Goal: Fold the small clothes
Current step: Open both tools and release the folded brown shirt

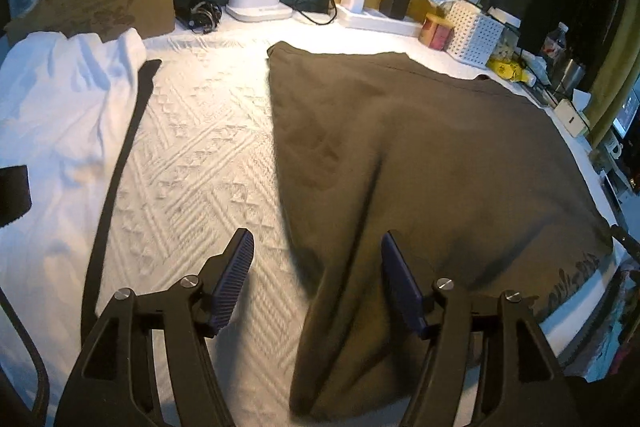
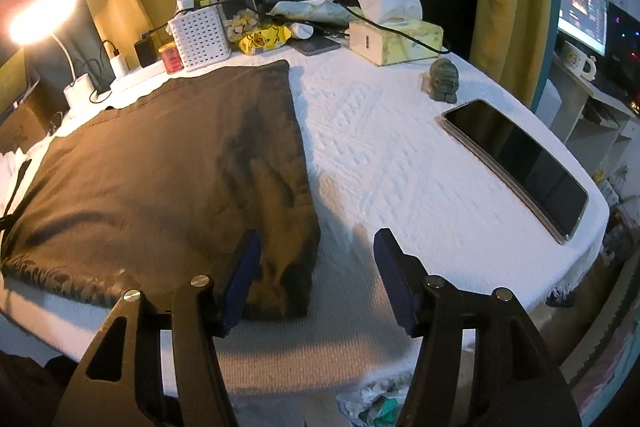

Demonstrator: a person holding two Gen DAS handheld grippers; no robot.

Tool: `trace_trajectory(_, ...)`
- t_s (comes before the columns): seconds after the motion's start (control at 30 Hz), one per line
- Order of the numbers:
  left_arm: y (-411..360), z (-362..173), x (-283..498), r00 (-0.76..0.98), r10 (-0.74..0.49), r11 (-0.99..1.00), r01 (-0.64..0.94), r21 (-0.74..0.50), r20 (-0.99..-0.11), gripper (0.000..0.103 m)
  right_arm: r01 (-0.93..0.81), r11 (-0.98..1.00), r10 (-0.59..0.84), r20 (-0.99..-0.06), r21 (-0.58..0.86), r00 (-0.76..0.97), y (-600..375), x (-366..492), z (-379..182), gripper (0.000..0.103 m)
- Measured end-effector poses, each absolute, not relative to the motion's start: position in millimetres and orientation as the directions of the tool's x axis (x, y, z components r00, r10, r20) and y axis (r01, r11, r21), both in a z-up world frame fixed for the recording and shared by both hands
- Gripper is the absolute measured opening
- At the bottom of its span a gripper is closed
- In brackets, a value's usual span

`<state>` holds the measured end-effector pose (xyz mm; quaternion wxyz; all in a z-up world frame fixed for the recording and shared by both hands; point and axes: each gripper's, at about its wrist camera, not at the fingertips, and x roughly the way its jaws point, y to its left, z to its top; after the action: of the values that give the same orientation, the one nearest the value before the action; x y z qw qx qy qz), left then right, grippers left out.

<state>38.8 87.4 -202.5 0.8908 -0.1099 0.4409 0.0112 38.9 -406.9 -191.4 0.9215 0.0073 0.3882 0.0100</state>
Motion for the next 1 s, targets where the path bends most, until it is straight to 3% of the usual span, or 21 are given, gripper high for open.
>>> trace_trajectory(0.23,90.8,-195.0,47.5,0.632,-0.076,0.977,-0.106,-0.183,-0.771,0.066,0.003,0.999,0.027,-0.731,0.04,0.682,-402.5,45.8,-187.7,0.063)
trace_trajectory(0.3,87.7,-190.3,51.7,0.646,-0.083,0.979,-0.088,-0.182,-0.759,0.071,0.013,0.998,0.039,-0.738,0.065,0.673,-401.5,41.3,-186.9,0.072)
trace_trajectory(0.33,85.9,-188.3,53.5,0.654,-0.09,0.98,-0.075,-0.183,-0.751,0.075,0.015,0.997,0.045,-0.742,0.075,0.669,-400.1,38.3,-186.6,0.083)
trace_trajectory(0.37,84.1,-186.4,55.3,0.663,-0.095,0.981,-0.063,-0.182,-0.743,0.079,0.018,0.997,0.046,-0.746,0.078,0.664,-398.7,35.5,-186.8,0.085)
trace_trajectory(0.7,88.3,-185.4,62.4,0.67,-0.151,0.978,-0.006,-0.209,-0.727,0.079,0.046,0.988,0.094,-0.798,0.151,0.596,-375.2,16.7,-202.4,0.085)
trace_trajectory(1.0,110.9,-188.0,59.0,0.678,-0.148,0.974,-0.025,-0.223,-0.72,0.079,0.097,0.963,0.135,-0.763,0.251,0.632,-360.7,21.9,-204.0,0.085)
